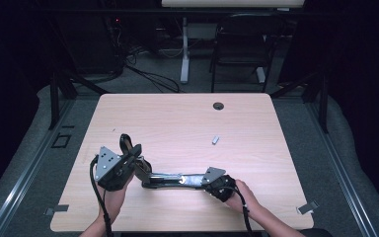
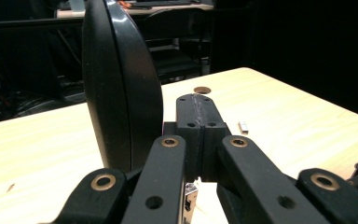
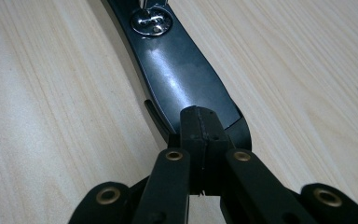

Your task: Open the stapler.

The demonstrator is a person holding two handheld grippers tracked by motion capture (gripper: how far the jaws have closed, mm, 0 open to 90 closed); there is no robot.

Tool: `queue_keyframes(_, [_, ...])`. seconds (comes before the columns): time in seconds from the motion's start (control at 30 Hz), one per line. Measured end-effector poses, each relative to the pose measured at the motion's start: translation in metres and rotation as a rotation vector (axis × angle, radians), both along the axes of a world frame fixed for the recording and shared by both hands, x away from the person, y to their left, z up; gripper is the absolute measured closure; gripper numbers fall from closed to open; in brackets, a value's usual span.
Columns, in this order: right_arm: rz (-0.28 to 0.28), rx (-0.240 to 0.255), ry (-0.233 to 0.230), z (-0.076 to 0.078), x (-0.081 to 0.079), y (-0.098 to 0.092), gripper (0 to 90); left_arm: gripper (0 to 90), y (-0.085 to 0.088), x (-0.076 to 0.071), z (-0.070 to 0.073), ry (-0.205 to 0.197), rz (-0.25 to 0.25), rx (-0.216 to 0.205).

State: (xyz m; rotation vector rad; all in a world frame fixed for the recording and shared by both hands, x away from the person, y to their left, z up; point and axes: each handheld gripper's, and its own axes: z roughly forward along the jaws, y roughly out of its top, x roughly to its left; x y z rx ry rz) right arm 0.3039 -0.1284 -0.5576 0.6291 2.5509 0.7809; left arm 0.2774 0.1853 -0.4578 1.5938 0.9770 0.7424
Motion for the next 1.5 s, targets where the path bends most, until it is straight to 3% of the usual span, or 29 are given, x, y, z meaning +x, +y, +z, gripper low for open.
queue_keyframes(0.2, [-0.002, 0.013, -0.004, 0.000, 0.000, 0.000, 90.0, 90.0, 0.031, 0.010, -0.007, 0.078, 0.080, -0.081])
queue_keyframes(0.3, [-0.002, 0.002, 0.005, 0.000, 0.000, 0.000, 90.0, 90.0, 0.037, 0.012, -0.009, 0.102, 0.096, -0.082])
queue_keyframes(0.43, [-0.002, 0.010, 0.004, 0.000, 0.000, 0.000, 90.0, 90.0, 0.035, 0.012, -0.008, 0.092, 0.085, -0.074])
queue_keyframes(0.63, [0.007, -0.008, -0.004, 0.000, 0.000, 0.001, 90.0, 88.5, 0.028, 0.010, -0.007, 0.090, 0.037, -0.035])
queue_keyframes(0.87, [0.007, -0.004, -0.001, 0.000, 0.000, 0.001, 90.0, 82.9, 0.023, 0.011, -0.008, 0.128, -0.032, -0.032])
queue_keyframes(0.9, [0.006, -0.006, -0.002, 0.000, 0.000, 0.001, 90.0, 81.3, 0.020, 0.011, -0.007, 0.134, -0.062, -0.029])
queue_keyframes(1.17, [0.010, -0.023, -0.006, 0.001, 0.002, 0.001, 87.8, 65.1, 0.006, 0.010, -0.007, 0.193, -0.165, 0.021])
queue_keyframes(1.33, [0.002, -0.030, 0.023, 0.004, 0.002, 0.004, 82.3, 45.3, 0.004, 0.012, -0.007, 0.228, -0.194, 0.025])
queue_keyframes(1.37, [-0.001, -0.057, 0.046, 0.008, 0.003, 0.005, 77.0, 42.0, 0.001, 0.012, -0.006, 0.237, -0.213, 0.029])
queue_keyframes(1.47, [-0.003, -0.050, 0.072, 0.010, 0.005, 0.004, 70.6, 34.9, -0.002, 0.010, -0.006, 0.243, -0.238, 0.037])
queue_keyframes(1.5, [-0.012, -0.030, 0.082, 0.013, 0.008, 0.002, 64.1, 32.8, -0.006, 0.009, -0.006, 0.251, -0.258, 0.049])
